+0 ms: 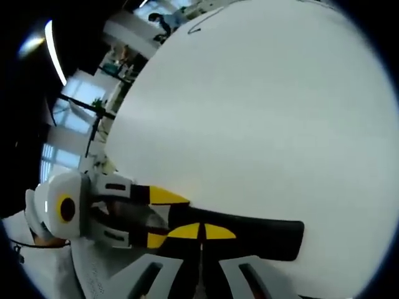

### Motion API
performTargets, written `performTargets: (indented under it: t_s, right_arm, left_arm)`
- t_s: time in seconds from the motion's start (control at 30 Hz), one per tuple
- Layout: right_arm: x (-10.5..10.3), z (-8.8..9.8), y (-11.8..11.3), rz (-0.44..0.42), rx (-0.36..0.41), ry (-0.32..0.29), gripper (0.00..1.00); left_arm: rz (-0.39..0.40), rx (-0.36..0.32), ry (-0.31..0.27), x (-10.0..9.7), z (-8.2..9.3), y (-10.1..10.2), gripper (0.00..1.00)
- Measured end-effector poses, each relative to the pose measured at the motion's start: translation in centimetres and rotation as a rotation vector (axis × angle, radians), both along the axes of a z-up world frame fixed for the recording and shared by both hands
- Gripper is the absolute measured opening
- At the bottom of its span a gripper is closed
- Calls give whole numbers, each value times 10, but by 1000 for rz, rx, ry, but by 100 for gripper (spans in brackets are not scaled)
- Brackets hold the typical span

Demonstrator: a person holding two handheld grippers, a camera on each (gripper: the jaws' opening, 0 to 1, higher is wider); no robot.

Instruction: Press the specified remote control buttons in sequence, fully releasing each button before pressing the next.

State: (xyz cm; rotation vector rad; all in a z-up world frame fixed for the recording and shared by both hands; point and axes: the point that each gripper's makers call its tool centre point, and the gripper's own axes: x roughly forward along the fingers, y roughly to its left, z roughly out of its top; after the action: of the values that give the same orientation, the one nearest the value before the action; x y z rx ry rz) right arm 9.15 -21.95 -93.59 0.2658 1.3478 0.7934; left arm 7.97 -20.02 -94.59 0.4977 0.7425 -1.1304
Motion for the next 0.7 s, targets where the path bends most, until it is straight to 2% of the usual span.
performTargets:
  t_s: [0.13,0.3,0.5,0.7]
  right_arm:
    - [0,0,0,-1,-9,-5,0]
    - [0,0,-1,-29,28,12,0]
    - [-2,1,1,4,5,-15,0]
    - [0,0,0,-17,2,-12,0]
  left_arm:
    - [9,13,4,0,0,0,25]
    - [23,18,8,1,0,-3,26]
    - [17,18,2,0,1,-4,26]
    - [20,22,0,1,0,-4,25]
